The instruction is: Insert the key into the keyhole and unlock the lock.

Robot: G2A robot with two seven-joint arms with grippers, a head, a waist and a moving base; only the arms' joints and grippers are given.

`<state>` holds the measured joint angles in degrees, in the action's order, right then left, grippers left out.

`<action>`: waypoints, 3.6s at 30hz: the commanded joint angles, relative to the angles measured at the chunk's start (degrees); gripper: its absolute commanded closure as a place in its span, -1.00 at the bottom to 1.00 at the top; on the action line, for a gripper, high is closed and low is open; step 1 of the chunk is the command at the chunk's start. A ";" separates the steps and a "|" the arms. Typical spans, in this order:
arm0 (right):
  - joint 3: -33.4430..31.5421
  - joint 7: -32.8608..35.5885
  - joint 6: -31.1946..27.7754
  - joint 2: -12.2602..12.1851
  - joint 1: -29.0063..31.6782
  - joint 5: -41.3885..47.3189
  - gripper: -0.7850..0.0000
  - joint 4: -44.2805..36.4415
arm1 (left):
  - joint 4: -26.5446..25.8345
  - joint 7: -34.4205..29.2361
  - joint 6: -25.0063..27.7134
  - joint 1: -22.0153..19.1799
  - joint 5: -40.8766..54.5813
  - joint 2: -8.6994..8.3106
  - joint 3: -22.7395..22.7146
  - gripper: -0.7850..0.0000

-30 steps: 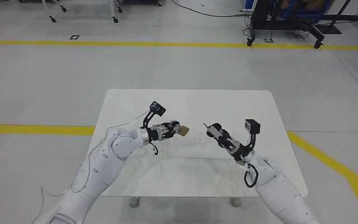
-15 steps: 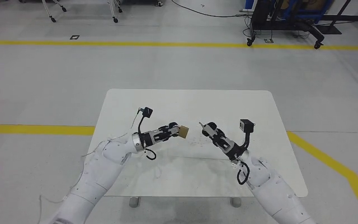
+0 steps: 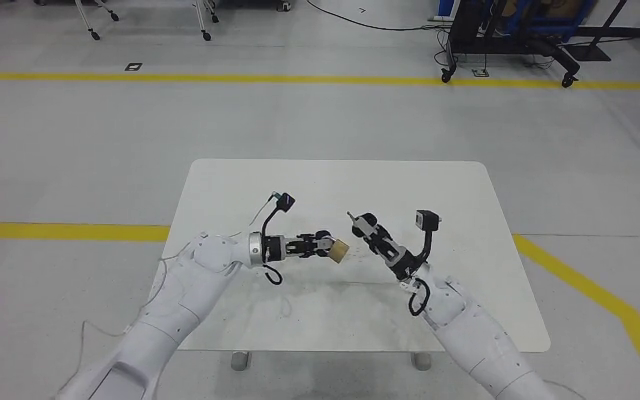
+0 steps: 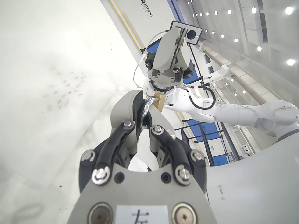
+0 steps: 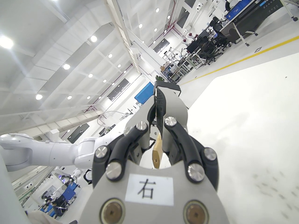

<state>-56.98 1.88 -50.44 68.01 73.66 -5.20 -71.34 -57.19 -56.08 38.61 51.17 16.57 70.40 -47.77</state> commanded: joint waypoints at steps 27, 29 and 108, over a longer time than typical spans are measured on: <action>-6.09 5.08 -3.91 -1.17 1.36 2.49 1.00 0.00 | 7.08 -1.69 -15.95 -4.07 17.21 3.74 1.27 1.00; -7.88 4.45 -3.02 -1.50 2.05 -1.89 1.00 -1.26 | 7.85 -2.17 -21.38 -5.00 17.82 4.00 1.59 1.00; -1.43 7.44 -4.27 -7.76 4.90 -148.29 1.00 -49.44 | 15.77 -0.12 -51.65 -8.61 24.94 11.17 3.07 1.00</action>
<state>-58.62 7.70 -54.87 59.97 78.53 -154.70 -120.84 -41.38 -56.23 -13.05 42.55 41.55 81.58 -44.58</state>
